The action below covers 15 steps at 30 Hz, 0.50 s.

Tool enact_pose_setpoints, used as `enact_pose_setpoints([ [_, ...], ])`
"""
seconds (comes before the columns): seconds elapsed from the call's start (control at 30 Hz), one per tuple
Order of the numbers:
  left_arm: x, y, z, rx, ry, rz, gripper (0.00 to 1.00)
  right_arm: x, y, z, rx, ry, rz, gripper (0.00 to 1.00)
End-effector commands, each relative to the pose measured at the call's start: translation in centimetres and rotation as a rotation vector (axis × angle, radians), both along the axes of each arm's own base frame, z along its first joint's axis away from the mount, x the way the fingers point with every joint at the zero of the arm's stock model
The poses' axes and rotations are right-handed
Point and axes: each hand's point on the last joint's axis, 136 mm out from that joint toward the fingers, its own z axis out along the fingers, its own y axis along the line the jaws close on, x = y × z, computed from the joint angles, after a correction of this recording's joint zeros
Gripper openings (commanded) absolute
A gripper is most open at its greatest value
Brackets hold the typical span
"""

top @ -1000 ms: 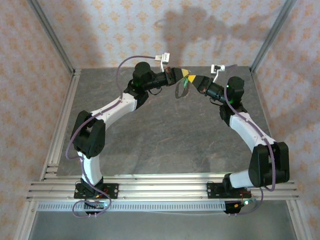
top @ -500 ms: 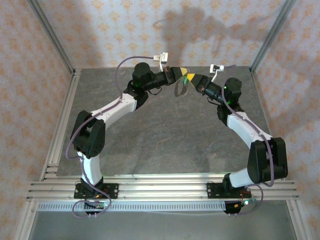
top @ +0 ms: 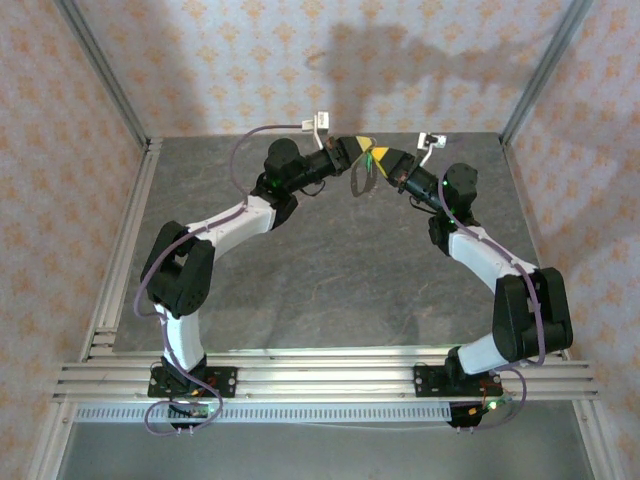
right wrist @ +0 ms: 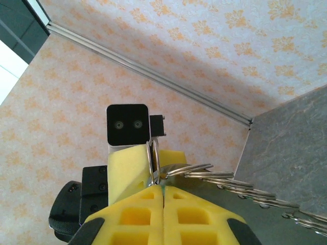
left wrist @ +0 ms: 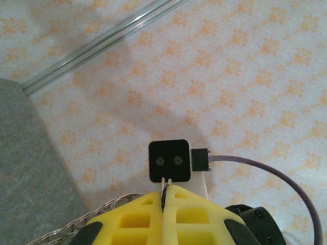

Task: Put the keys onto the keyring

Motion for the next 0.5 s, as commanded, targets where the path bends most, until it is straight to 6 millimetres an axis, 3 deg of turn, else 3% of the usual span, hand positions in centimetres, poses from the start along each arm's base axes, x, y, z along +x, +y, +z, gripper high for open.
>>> enact_pose_setpoints([
  [0.0,-2.3,-0.1,4.7,-0.103,-0.110,-0.021,0.00,-0.6,0.3,1.0,0.039,-0.041,0.005,0.00],
  [0.17,-2.5,-0.5,4.7,-0.106,-0.110,-0.024,0.00,-0.5,0.5,1.8,0.088,-0.050,0.006,0.00],
  [0.3,-2.6,-0.7,4.7,-0.111,-0.110,-0.024,0.00,-1.0,2.5,2.7,0.095,-0.063,0.059,0.00],
  [0.47,-2.7,-0.7,4.7,-0.112,-0.108,-0.023,0.00,-1.0,3.4,1.7,0.061,-0.047,0.073,0.00],
])
